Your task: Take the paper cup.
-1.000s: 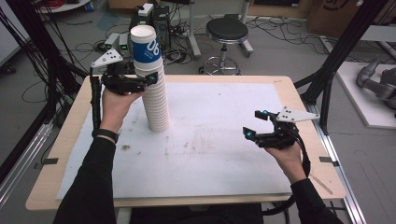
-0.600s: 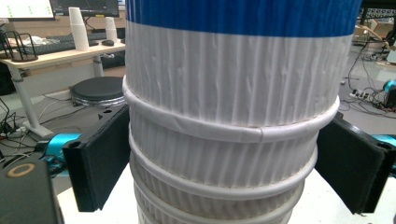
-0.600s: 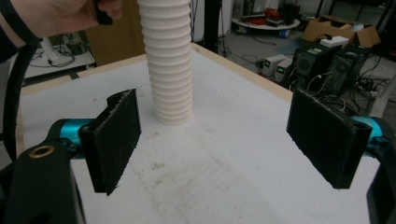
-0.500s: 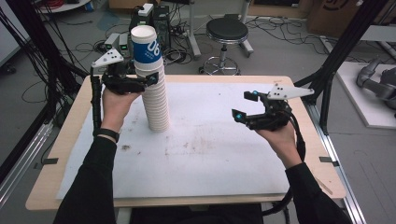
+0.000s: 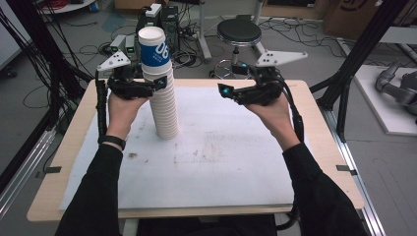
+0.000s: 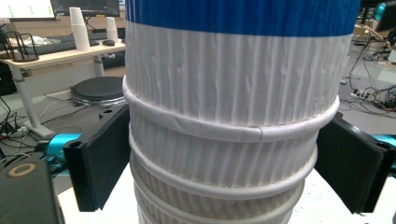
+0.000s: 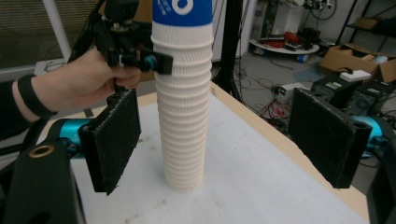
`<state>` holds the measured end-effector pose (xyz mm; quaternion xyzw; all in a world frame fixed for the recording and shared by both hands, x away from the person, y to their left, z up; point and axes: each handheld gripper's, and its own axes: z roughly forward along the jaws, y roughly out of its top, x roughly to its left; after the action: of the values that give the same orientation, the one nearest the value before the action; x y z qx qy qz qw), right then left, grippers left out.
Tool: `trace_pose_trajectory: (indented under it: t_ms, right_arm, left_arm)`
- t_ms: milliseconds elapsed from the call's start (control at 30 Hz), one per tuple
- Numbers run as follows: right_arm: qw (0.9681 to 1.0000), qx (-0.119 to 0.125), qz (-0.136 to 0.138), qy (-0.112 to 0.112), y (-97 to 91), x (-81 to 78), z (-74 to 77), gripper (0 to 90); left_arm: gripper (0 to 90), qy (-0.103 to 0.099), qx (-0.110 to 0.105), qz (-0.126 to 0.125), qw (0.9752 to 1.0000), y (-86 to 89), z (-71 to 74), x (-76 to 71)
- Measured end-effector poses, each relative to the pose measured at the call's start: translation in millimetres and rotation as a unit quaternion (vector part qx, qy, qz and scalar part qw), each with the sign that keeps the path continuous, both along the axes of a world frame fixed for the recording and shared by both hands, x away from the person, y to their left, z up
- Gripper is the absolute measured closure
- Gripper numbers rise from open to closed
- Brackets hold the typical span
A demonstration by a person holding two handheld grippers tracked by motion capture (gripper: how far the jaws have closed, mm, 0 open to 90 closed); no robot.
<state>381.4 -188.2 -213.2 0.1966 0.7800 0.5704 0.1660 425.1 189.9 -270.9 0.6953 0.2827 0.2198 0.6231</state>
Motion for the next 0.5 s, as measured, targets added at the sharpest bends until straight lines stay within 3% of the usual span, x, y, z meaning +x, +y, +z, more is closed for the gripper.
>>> trace_pose_trajectory:
  t_ms: [267,500]
  right_arm:
    - [0.9995,0.015,0.023,0.012,43.2,22.5,20.1,17.8]
    - [0.9992,0.019,0.033,0.014,73.0,30.5,35.9,17.8]
  left_arm:
    - [11.0,0.0,0.001,0.0,1.0,0.2,0.3,-0.4]
    - [11.1,0.0,0.002,0.0,1.0,0.4,0.4,-0.8]
